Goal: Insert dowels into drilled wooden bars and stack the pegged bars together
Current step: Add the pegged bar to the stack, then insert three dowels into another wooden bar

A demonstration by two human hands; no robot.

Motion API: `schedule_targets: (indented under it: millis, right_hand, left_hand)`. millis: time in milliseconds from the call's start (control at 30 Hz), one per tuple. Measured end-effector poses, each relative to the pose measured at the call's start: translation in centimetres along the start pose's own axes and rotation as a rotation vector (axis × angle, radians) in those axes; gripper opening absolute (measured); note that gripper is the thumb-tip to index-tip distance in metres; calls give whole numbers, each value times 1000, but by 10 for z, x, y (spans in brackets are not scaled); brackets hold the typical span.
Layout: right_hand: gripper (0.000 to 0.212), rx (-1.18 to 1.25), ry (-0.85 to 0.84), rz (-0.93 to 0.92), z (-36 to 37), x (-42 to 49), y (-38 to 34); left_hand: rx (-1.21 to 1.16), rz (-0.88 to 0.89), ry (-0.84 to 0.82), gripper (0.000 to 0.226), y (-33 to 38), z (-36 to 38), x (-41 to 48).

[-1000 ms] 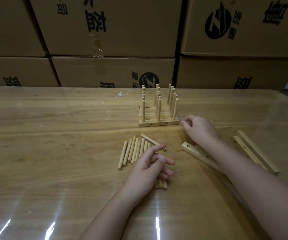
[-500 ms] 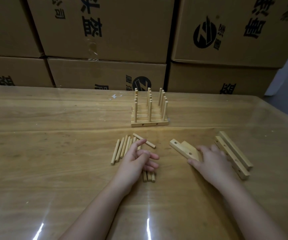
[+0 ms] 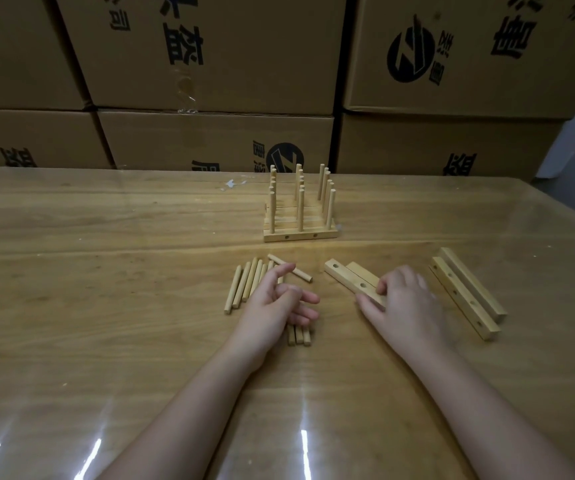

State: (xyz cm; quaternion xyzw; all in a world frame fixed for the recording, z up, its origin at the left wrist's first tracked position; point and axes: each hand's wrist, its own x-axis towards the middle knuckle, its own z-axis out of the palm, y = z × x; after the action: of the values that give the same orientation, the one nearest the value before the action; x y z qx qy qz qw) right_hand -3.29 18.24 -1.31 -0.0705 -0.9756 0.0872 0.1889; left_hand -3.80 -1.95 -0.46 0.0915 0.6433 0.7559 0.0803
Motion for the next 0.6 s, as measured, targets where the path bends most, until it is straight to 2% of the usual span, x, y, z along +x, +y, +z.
schedule_targets:
  millis: [167, 333, 467, 533, 600]
  right_hand:
    - [44, -42, -9, 33, 1, -1, -1]
    - [31, -44, -102, 37, -2, -1, -3]
    - [35, -43, -118, 16, 0, -3, -5]
    - [34, 35, -84, 27, 0, -2, -3]
    - [29, 197, 18, 60, -3, -1, -1]
  left_hand:
    - [6, -1, 7, 41, 0, 0, 0]
    - [11, -4, -6, 38, -2, -1, 1]
    - [11, -12, -8, 34, -1, -2, 2]
    - [10, -9, -7, 31, -1, -1, 2]
    - [-5, -8, -2, 26, -1, 0, 2]
